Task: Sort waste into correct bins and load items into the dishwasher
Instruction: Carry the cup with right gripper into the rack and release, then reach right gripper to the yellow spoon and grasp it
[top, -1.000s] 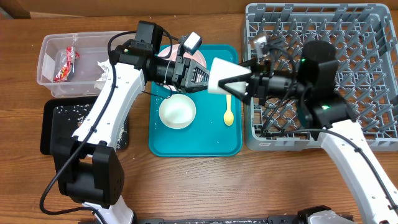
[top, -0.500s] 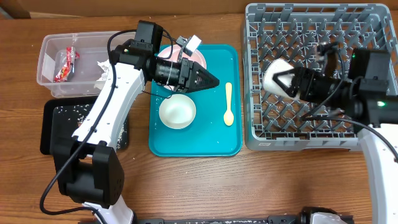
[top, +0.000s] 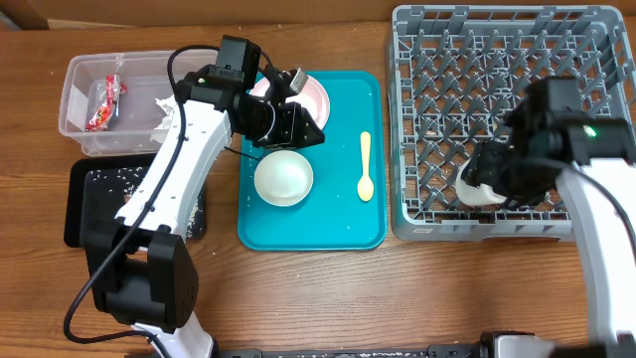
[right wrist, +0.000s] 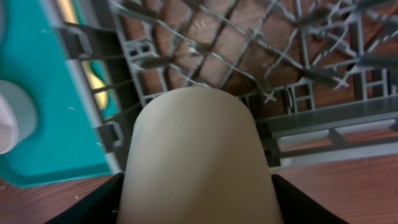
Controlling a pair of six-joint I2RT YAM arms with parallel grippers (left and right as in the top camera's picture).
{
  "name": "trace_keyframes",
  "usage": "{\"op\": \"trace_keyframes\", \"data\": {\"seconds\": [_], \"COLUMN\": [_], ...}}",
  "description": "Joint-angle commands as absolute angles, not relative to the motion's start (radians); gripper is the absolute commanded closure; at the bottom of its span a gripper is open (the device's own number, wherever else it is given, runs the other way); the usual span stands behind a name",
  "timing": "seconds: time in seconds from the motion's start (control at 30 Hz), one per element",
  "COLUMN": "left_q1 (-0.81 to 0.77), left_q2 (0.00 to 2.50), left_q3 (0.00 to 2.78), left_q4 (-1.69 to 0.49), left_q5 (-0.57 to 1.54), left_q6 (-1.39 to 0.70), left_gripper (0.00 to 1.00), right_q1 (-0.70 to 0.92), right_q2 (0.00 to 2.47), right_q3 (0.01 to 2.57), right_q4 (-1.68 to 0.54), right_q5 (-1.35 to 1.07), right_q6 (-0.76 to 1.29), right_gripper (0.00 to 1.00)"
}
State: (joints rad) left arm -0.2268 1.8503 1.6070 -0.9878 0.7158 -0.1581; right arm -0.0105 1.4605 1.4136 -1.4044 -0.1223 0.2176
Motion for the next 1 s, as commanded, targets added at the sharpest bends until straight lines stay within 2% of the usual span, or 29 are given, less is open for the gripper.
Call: {"op": "trace_keyframes", "data": {"seconds": [0.0, 0.27, 0.37, 0.5, 0.73, 0.97], "left_q1": [-0.223, -0.223, -0.223, -0.223, -0.231, -0.250], "left_q2": [1.843, 1.843, 1.843, 1.843, 1.843, 1.843], "left_q3": [1.609, 1.606, 1.606, 1.606, 1.606, 1.606], "left_q4": [-1.008, -1.021, -1.020, -1.019, -1.019, -1.011], "left_q5": [0.563, 0.516, 0.516, 0.513, 0.458, 0.433], "left_q6": [-0.157, -0.157, -0.158, -0.157, -0.157, -0.157], "left_gripper": [0.66, 0.65, 0.65, 0.65, 0.65, 0.63], "right_q1": [-0.004, -0.004, -0.004, -0.004, -0.004, 0.029], "right_q2": [1.570, 1.711, 1.726, 1.727, 1.726, 1.721], "right_q3": [1.428, 1.427, 1.426, 1.426, 1.487, 1.663], "right_q4": [-1.416, -1.409, -1.406, -1.389, -1.413, -1.486], "right_q5": [-0.083, -0.091, -0.091, -0.099, -0.117, -0.117], "right_q6": [0.237, 0.240, 0.240, 0.240, 0.237, 0.236], "right_gripper": [0.55, 0.53, 0.34, 0.21, 0.18, 0.17]}}
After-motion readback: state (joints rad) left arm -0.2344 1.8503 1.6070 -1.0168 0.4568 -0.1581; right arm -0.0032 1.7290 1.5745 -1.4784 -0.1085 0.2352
